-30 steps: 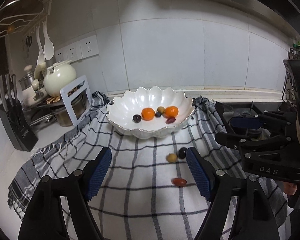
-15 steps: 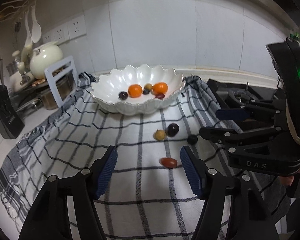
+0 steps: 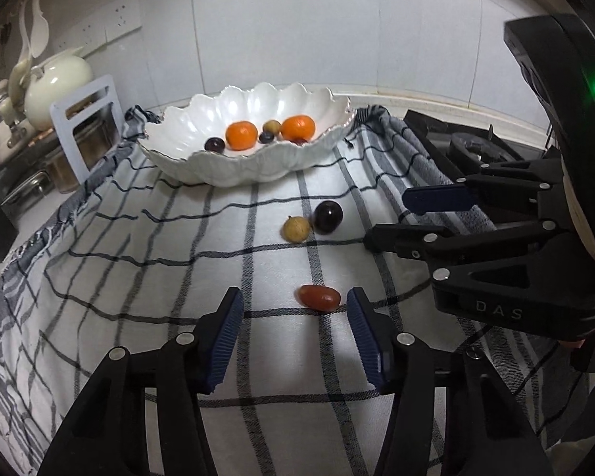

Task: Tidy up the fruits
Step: 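Withdraw both tools from the bowl toward the remaining fruits on the cloth, then grasp a red date with the left tool while the right tool grasps a dark berry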

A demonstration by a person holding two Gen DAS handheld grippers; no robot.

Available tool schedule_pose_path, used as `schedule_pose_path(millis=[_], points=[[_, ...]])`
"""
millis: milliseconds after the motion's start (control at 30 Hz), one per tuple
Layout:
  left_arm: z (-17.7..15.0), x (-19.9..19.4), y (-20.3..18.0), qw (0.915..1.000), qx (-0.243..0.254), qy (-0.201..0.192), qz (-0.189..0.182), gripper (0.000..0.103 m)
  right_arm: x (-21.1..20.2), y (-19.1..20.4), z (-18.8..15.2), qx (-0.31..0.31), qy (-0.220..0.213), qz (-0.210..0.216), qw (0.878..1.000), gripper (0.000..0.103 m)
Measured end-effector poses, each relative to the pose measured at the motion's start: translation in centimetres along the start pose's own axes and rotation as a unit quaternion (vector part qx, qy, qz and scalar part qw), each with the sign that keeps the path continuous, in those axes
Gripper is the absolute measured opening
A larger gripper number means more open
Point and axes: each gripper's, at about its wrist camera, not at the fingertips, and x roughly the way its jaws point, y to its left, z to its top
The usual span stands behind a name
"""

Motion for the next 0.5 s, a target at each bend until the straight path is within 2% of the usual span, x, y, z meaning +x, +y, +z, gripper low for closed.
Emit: schedule_pose_path(millis=[500], points=[[0.0, 2.5, -0.4, 0.9995, -0.001, 0.023, -0.020, 0.043, 2.6, -0.7, -0.3, 0.004, 0.027, 0.019, 0.999, 0.036]])
